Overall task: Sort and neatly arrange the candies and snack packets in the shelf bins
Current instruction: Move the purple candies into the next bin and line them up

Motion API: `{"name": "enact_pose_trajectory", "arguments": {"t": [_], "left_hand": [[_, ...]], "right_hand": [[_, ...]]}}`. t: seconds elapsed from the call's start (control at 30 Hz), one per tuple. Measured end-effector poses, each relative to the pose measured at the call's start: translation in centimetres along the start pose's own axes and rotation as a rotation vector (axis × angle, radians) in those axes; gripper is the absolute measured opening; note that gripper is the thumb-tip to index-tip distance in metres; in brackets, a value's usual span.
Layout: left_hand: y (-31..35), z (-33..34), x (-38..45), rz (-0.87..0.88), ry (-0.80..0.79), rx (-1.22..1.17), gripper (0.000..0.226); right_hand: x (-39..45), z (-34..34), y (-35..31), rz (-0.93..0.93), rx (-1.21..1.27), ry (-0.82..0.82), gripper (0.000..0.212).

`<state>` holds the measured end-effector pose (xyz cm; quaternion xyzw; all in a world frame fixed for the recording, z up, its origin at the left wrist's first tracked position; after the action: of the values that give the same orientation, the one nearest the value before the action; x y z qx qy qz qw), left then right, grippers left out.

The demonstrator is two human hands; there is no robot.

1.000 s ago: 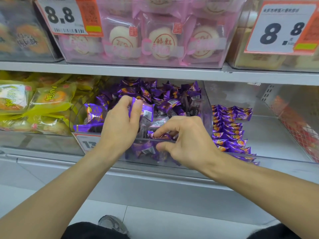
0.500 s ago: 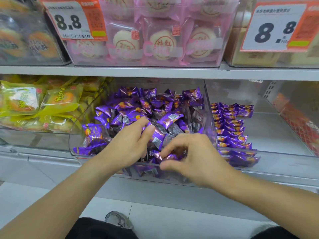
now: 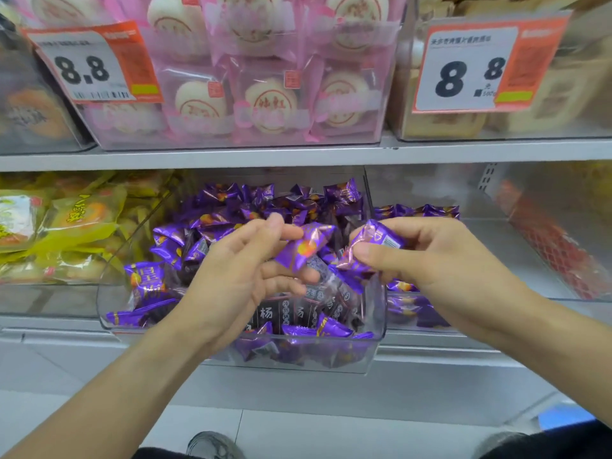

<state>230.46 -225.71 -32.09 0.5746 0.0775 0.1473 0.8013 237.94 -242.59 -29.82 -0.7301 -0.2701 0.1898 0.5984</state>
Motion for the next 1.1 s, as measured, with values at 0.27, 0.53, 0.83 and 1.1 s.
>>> {"name": "enact_pose_trajectory", "arguments": {"t": [0.27,0.53,0.83,1.1], "left_hand": [[-1.5,2.2,-0.3,0.004,0.04,0.057,0.056],[-2.4,3.7,0.0,-0.13,0.019,0.08,0.03],[-2.8,6.6,0.7,-0.255,-0.062,0.186,0.028],[-3.8,8.6,2.4,-0.26,0.056,0.018,0.031]], "right_hand": [[-0.1,-2.6,2.0,0.112,0.134,0.054,0.044],[0.0,-2.6,2.5,0.082,0.126,-0.036,0.025],[-0.7,-5.4,-1.1,-0.225,-0.373,0.054,0.039],[-0.6,-6.7,0.3,-0.258,-0.432,0.116,0.057]]}}
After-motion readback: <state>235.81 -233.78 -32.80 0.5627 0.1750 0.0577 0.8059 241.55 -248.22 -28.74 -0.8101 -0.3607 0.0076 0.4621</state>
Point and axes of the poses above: each hand's wrist, its own x-axis towards the middle knuckle, its own z-axis out of the palm, y = z × x, the point moved 9 cm from there along x, towards the middle knuckle, and after that the axes turned 5 degrees about -x, right-handed, at the moved point
